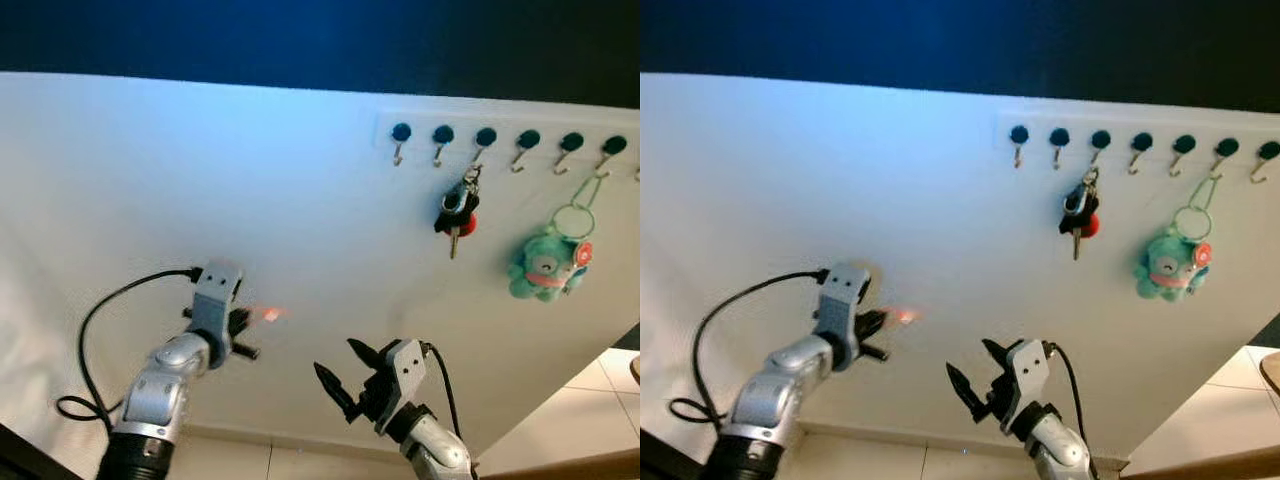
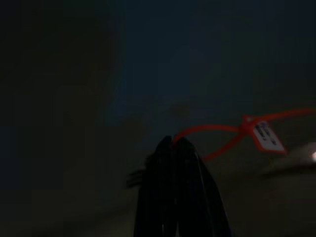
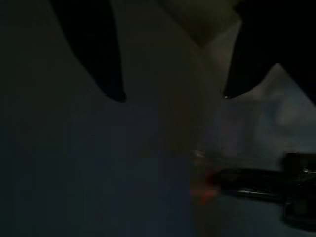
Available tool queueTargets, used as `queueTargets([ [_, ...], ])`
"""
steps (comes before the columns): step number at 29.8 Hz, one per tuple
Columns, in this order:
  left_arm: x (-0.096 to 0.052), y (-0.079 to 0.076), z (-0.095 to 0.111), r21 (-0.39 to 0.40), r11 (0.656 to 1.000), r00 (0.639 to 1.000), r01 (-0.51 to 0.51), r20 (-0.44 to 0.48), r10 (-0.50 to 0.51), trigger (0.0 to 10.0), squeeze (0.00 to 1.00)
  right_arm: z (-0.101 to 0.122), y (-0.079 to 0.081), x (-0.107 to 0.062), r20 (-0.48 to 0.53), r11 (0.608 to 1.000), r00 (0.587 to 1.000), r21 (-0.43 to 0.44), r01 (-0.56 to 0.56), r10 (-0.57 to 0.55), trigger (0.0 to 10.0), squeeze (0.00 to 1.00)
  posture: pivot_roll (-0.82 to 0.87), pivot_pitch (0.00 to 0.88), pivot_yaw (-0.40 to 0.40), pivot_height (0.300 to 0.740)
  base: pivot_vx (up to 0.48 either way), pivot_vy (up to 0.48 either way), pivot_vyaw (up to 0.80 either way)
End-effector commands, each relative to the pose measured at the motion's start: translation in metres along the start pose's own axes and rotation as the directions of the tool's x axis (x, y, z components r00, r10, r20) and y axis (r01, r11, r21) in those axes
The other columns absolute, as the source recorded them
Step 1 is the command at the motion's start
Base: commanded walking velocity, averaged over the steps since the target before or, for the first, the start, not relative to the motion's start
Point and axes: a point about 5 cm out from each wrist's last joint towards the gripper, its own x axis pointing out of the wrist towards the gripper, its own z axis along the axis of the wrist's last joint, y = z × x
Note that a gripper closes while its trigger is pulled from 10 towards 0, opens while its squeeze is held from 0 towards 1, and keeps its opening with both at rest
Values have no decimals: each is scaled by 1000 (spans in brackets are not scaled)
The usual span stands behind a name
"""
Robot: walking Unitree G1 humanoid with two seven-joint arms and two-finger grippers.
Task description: Hang keys on a hook
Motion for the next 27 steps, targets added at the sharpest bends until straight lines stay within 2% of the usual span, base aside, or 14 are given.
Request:
queueTargets([
  [1,0,-9,-3,-31,996,996,80,44,-78,10000,0,1,3,1,1,1000,1000,17,-18,18,1098,0,50,24,-24,740,0,0,0],
  [2,1,-17,-8,-25,993,992,117,47,-116,10000,0,2,4,2,9,1000,1000,18,-22,21,3333,0,52,28,-24,740,0,0,0],
  [3,1,-21,-11,-19,990,990,137,44,-137,10000,0,4,4,3,13,1000,1000,18,-23,23,3333,0,52,28,-24,740,0,0,0],
  [7,1,-21,-11,-19,990,990,137,44,-137,10000,0,4,4,3,13,1000,1000,18,-23,23,3333,0,52,28,-24,740,0,0,0],
  [8,2,-28,-16,-16,987,987,159,42,-158,10000,0,7,5,4,26,999,999,18,-28,28,10000,0,50,32,-20,740,0,0,0],
  [10,6,-41,-26,-19,981,980,194,46,-193,10000,0,16,5,7,69,1000,997,9,-26,25,10000,0,44,40,-13,740,0,0,0],
  [20,10,-43,-33,-52,972,970,230,87,-225,10000,0,30,1,7,125,1000,992,2,9,-10,10000,0,46,48,-12,740,0,0,0],
  [21,11,-43,-34,-88,967,969,239,82,-232,10000,0,32,2,8,134,1000,991,-1,7,-6,10000,0,47,48,-13,740,0,0,0],
  [23,11,-43,-34,-88,967,969,239,82,-232,10000,0,32,2,8,134,1000,991,-1,7,-6,10000,0,47,48,-13,740,0,0,0],
  [27,12,-46,-33,-185,951,967,249,102,-233,10000,0,36,2,10,145,1000,989,-7,4,-3,10000,0,41,48,-9,740,0,0,0],
])
